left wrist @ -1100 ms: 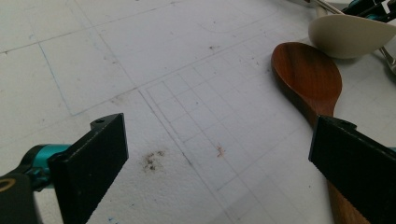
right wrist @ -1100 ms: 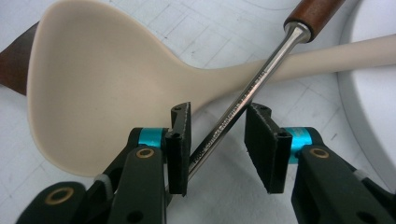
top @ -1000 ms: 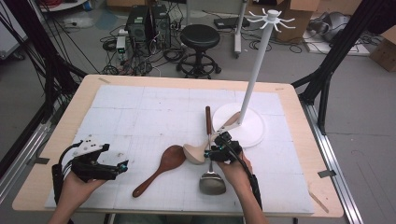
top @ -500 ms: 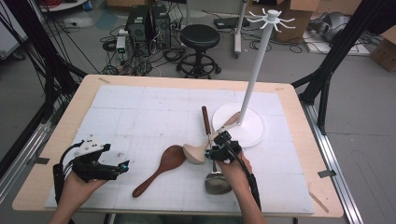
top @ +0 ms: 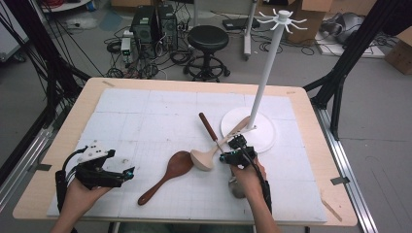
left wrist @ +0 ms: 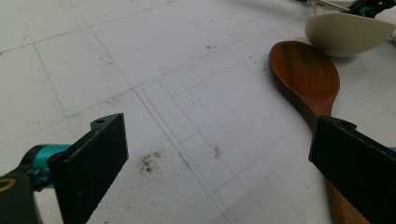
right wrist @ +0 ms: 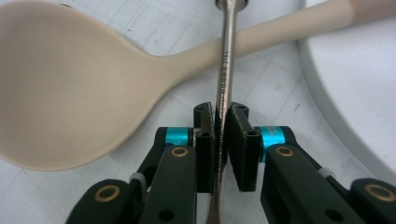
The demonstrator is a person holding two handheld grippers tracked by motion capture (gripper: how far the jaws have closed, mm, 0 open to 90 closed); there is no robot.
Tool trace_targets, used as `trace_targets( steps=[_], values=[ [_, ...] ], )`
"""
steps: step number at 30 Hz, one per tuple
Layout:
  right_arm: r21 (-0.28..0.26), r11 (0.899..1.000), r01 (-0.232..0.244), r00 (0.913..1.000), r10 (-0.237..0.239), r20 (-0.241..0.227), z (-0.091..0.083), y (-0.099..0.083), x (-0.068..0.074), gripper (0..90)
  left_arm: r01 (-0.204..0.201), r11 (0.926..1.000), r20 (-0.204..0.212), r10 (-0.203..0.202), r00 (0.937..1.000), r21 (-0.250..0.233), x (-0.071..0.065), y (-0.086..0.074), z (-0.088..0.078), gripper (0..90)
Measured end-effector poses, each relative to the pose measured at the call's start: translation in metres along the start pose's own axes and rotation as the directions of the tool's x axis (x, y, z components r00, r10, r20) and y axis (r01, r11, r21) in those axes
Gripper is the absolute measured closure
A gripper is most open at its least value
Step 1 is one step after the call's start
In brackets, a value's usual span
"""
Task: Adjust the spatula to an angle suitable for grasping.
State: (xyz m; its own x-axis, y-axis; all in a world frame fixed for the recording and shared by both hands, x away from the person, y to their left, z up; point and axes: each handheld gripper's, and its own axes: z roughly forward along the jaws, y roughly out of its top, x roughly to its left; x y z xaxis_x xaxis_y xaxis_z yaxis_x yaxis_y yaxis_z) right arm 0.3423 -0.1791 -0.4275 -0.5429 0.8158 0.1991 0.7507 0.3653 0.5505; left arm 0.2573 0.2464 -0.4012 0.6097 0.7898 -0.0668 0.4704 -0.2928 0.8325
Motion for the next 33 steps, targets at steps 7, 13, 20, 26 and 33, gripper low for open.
trace_targets(
  steps=[7, 13, 20, 26, 33],
  values=[
    [-0.002, 1.000, -0.021, 0.9998, 0.021, -0.006, 0.000, 0.000, -0.003, 84.1, -0.002, 1.0000, 0.002, 0.002, 1.0000, 0.001, 0.001, 0.000, 0.000, 5.2],
    [0.002, 1.000, -0.014, 0.9999, 0.014, -0.005, -0.001, 0.000, -0.001, 84.7, 0.010, 0.9999, 0.013, -0.009, 0.9999, -0.005, 0.001, 0.000, 0.000, 5.2],
    [-0.018, 1.000, 0.024, 0.9992, -0.024, -0.033, -0.005, -0.001, -0.001, 84.9, 0.029, 0.9995, 0.041, -0.028, 0.9987, -0.014, 0.000, 0.002, 0.001, 5.2],
    [-0.068, 0.996, 0.053, 0.9946, -0.059, -0.086, -0.013, -0.004, -0.003, 84.9, 0.040, 0.9992, 0.062, -0.039, 0.9973, -0.005, -0.003, 0.007, 0.006, 5.3],
    [-0.130, 0.987, 0.094, 0.9814, -0.114, -0.154, -0.025, -0.007, -0.001, 84.9, 0.029, 0.9995, 0.085, -0.028, 0.9960, -0.015, -0.009, 0.019, 0.010, 5.3]
  ],
)
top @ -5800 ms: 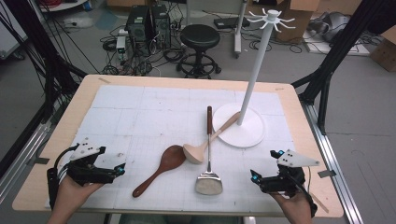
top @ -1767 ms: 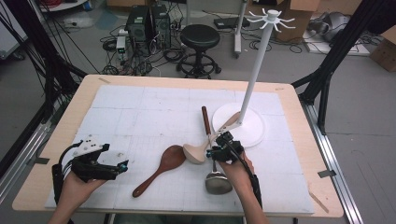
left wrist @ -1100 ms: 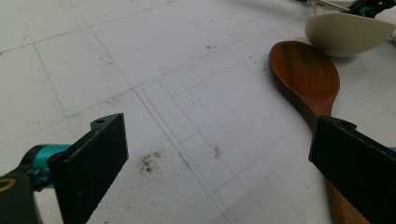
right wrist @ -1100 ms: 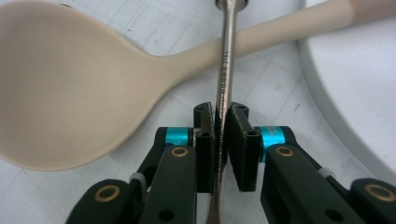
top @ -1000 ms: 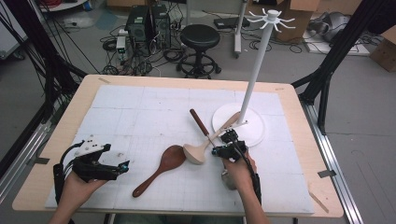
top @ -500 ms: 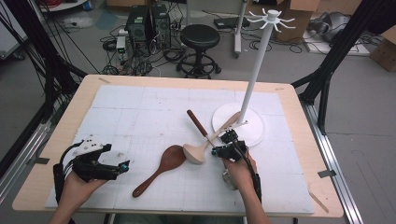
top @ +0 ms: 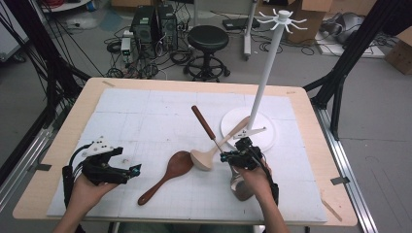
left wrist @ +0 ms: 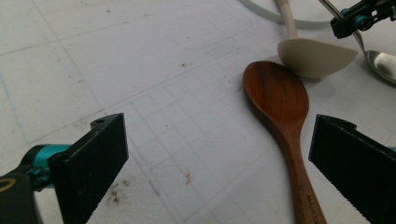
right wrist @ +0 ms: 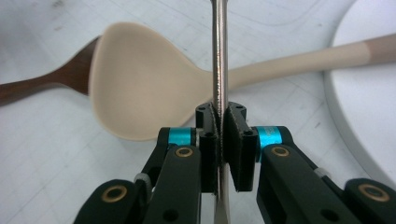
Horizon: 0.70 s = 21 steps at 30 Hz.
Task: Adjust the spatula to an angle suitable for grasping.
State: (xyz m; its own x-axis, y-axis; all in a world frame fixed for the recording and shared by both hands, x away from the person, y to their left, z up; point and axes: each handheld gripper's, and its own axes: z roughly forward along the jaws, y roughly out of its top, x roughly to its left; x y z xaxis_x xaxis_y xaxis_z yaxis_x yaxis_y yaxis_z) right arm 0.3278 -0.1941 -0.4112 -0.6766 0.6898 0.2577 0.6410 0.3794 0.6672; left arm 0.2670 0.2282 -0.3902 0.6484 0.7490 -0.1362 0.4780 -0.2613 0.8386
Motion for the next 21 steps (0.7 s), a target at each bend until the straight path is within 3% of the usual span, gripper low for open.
trace_targets(
  steps=[11, 17, 21],
  values=[
    [-0.030, 0.994, 0.106, 0.9934, -0.107, -0.040, -0.006, 0.000, 0.014, 85.0, -0.007, 1.0000, 0.074, 0.007, 0.9972, -0.002, -0.015, 0.018, 0.014, 5.3],
    [-0.048, 0.991, 0.127, 0.9899, -0.130, -0.058, -0.008, 0.000, 0.020, 85.0, 0.023, 0.9994, 0.106, -0.020, 0.9942, -0.027, -0.017, 0.027, 0.018, 7.3],
    [-0.060, 0.988, 0.142, 0.9863, -0.146, -0.077, -0.010, 0.000, 0.024, 85.0, 0.022, 0.9995, 0.120, -0.019, 0.9926, -0.022, -0.020, 0.037, 0.021, 8.1]
  ],
)
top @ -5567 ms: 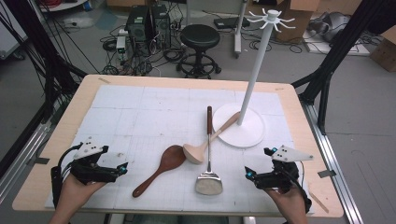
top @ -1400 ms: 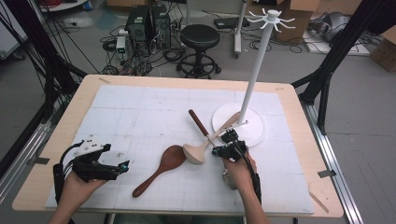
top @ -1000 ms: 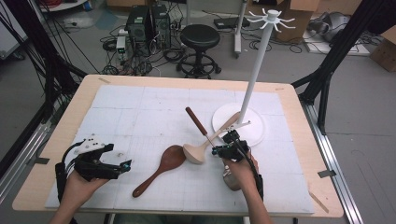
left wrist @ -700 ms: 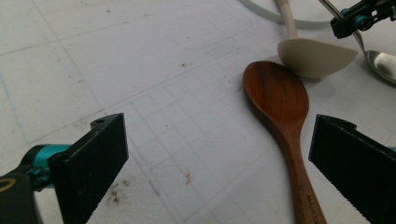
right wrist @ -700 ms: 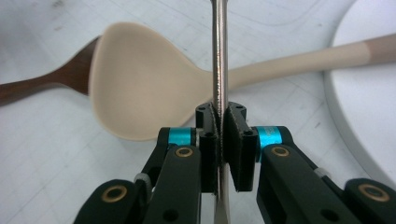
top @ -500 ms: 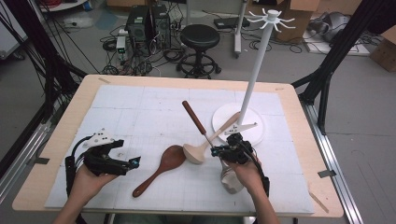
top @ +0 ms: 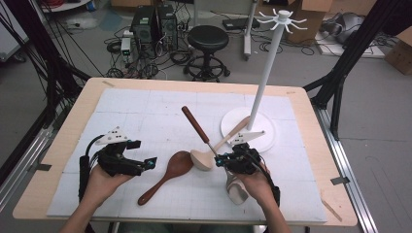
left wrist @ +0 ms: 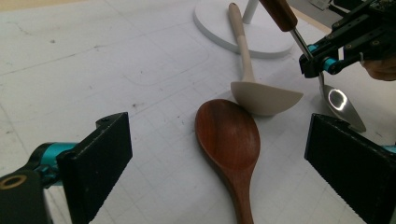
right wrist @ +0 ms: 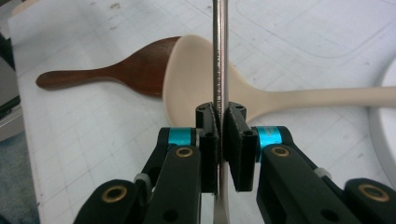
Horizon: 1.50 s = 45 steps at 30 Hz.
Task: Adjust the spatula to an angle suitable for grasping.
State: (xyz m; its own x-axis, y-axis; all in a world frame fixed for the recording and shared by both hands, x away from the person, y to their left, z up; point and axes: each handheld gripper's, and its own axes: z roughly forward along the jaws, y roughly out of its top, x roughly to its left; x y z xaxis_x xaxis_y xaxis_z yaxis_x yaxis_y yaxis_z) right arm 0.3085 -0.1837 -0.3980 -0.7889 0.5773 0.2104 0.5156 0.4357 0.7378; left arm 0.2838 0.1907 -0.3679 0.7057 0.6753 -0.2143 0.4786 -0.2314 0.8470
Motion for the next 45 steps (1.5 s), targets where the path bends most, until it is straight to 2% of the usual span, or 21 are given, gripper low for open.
trace_targets(
  steps=[4, 12, 17, 26, 32, 39, 45],
  values=[
    [-0.016, 1.000, 0.027, 0.9996, -0.027, -0.008, 0.000, 0.001, 0.006, 85.0, -0.029, 0.9996, 0.015, 0.029, 0.9995, 0.007, -0.006, 0.012, 0.005, 8.4],
    [-0.030, 0.999, 0.037, 0.9990, -0.037, -0.024, -0.001, 0.003, 0.012, 85.0, -0.040, 0.9992, 0.038, 0.040, 0.9985, -0.007, -0.017, 0.036, 0.012, 11.6],
    [-0.038, 0.997, 0.061, 0.9978, -0.062, -0.023, -0.002, 0.006, 0.016, 85.0, -0.050, 0.9986, 0.059, 0.051, 0.9970, -0.017, -0.024, 0.050, 0.015, 15.3],
    [-0.055, 0.995, 0.086, 0.9957, -0.088, -0.028, -0.002, 0.013, 0.025, 85.0, -0.045, 0.9984, 0.095, 0.048, 0.9944, -0.036, -0.030, 0.068, 0.018, 20.4],
    [-0.069, 0.992, 0.102, 0.9939, -0.104, -0.037, 0.001, 0.017, 0.031, 85.0, -0.044, 0.9981, 0.095, 0.048, 0.9943, -0.043, -0.034, 0.078, 0.020, 24.2],
    [-0.077, 0.990, 0.115, 0.9920, -0.119, -0.042, 0.004, 0.019, 0.037, 85.0, -0.027, 0.9988, 0.092, 0.031, 0.9953, -0.041, -0.035, 0.085, 0.025, 30.8],
    [-0.087, 0.989, 0.124, 0.9906, -0.128, -0.049, 0.003, 0.019, 0.041, 85.0, 0.004, 0.9992, 0.108, 0.001, 0.9942, -0.040, -0.032, 0.087, 0.029, 37.2]
  ],
)
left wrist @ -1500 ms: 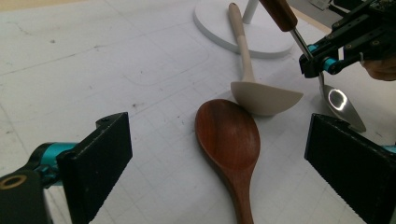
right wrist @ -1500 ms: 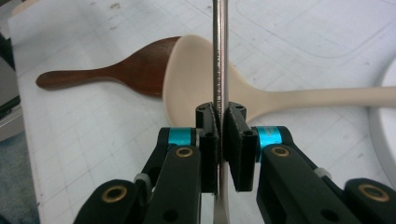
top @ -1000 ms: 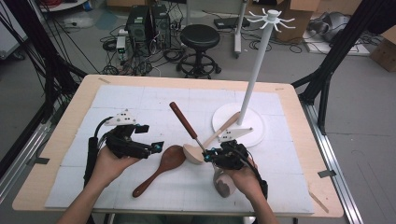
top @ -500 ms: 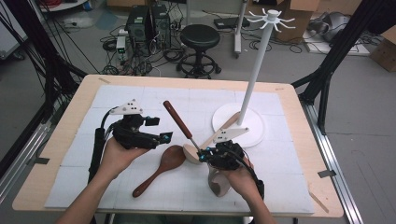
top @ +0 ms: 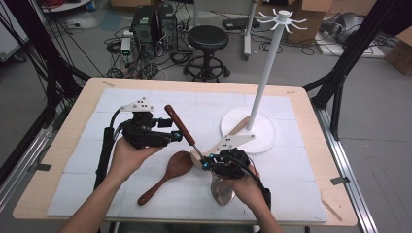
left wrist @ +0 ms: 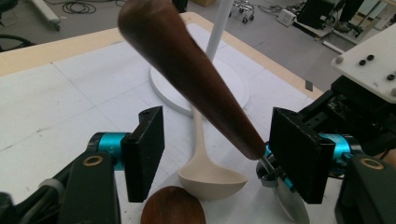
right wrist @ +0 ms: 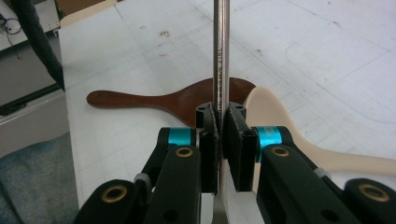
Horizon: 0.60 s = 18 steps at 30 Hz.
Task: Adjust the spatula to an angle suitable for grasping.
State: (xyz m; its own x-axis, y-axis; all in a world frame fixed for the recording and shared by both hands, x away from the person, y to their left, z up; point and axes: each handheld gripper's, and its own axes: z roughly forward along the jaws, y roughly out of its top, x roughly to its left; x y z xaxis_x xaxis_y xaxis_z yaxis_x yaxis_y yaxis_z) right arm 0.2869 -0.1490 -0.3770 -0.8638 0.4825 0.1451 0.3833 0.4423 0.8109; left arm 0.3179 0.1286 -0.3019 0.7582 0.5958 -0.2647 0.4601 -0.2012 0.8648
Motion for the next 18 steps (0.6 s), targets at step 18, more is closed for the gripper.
trace_targets(
  steps=[18],
  values=[
    [-0.009, 1.000, 0.005, 0.9999, -0.005, -0.012, 0.0022, -0.0017, 0.0077, 84.9, 0.015, 0.9997, 0.055, -0.014, 0.9984, -0.020, -0.0024, 0.0047, 0.0017, 58.0]
  ],
)
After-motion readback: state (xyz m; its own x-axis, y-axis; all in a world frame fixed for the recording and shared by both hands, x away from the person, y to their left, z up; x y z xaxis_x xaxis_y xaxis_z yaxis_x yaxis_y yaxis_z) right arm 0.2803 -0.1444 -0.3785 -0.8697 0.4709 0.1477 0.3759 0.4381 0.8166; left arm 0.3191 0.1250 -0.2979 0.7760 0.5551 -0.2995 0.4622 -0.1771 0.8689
